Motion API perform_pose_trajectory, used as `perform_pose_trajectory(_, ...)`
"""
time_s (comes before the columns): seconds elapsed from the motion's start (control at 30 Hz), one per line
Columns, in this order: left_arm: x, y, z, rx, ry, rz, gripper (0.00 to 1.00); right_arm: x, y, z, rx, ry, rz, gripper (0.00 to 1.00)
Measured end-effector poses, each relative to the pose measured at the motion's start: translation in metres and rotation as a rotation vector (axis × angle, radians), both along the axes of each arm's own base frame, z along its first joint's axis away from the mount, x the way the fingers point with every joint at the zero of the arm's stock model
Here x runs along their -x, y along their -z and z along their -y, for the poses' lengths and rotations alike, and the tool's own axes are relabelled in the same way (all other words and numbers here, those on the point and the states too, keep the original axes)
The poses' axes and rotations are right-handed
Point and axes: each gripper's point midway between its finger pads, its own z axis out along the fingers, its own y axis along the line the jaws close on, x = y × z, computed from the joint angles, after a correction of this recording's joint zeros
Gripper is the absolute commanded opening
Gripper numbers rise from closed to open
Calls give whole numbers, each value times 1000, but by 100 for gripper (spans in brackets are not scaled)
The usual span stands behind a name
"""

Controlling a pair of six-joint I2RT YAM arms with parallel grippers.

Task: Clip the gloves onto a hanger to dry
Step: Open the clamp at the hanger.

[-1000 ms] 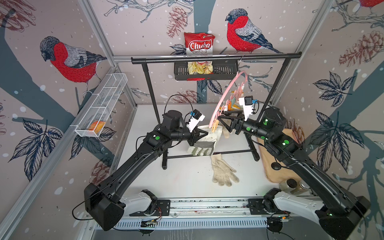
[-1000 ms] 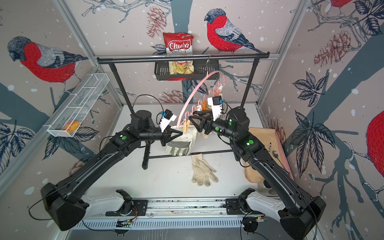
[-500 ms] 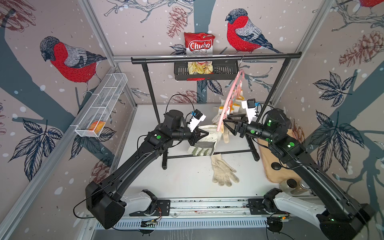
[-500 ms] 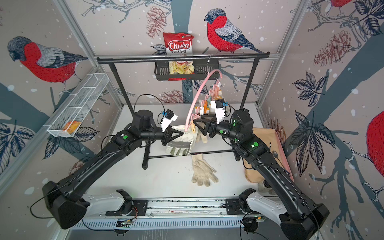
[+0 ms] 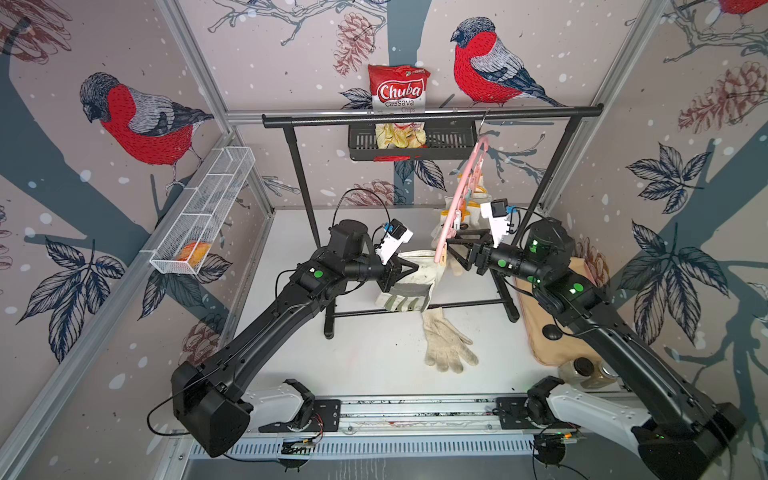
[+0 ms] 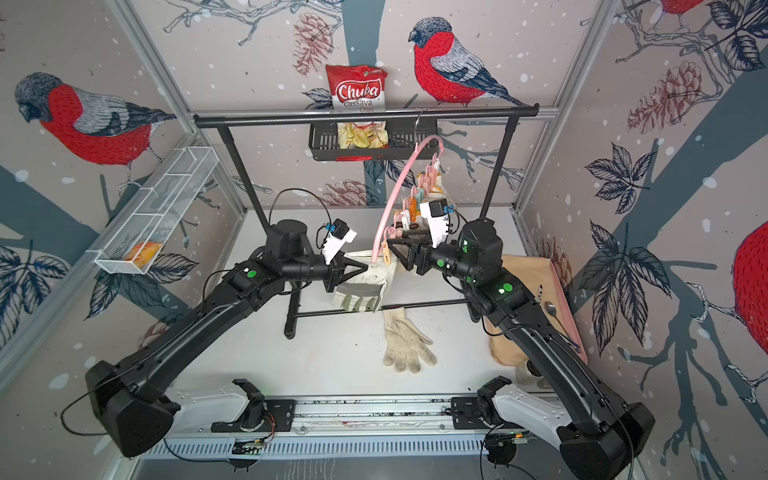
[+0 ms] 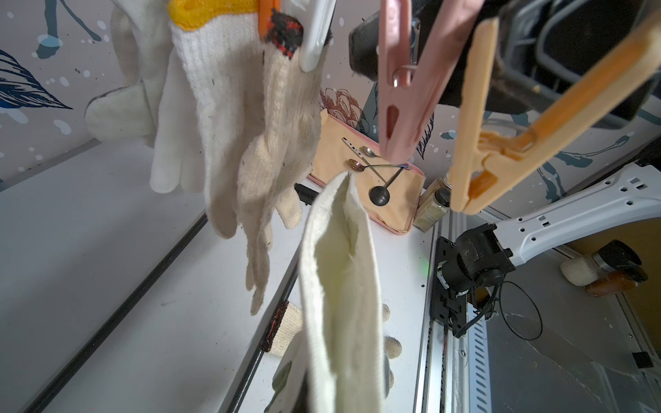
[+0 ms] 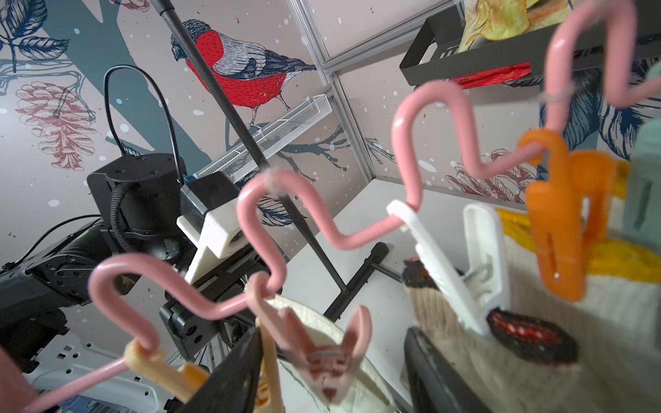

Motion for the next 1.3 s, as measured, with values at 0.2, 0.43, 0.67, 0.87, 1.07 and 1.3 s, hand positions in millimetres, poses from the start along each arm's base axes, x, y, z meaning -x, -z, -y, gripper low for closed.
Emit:
perform_pose_trajectory(0.2,1,0,1,-1,4,-1,0,-9,2,-6,4,0,-7,69)
perform_pose_trajectory(0.43,1,-1,0,-3,2,6,0,-19,1,-15,-2,-18,-1,69)
perform_pose_trajectory(0.67,1,-1,0,-5,2,13,0,-22,2,-19,-1,-29,-1,69)
perform_pose_trajectory(0.87,0,1,1,-8,2,9,0,-25,-2,-21,-10,-31,14,70)
perform_pose_trajectory(1.07,-1,4,2,-13,3,2,0,-25,-5,-25,-16,-39,23,70)
perform_pose_trajectory(1.3,-1,4,2,-13,3,1,0,-21,-10,-30,-16,-39,30,70)
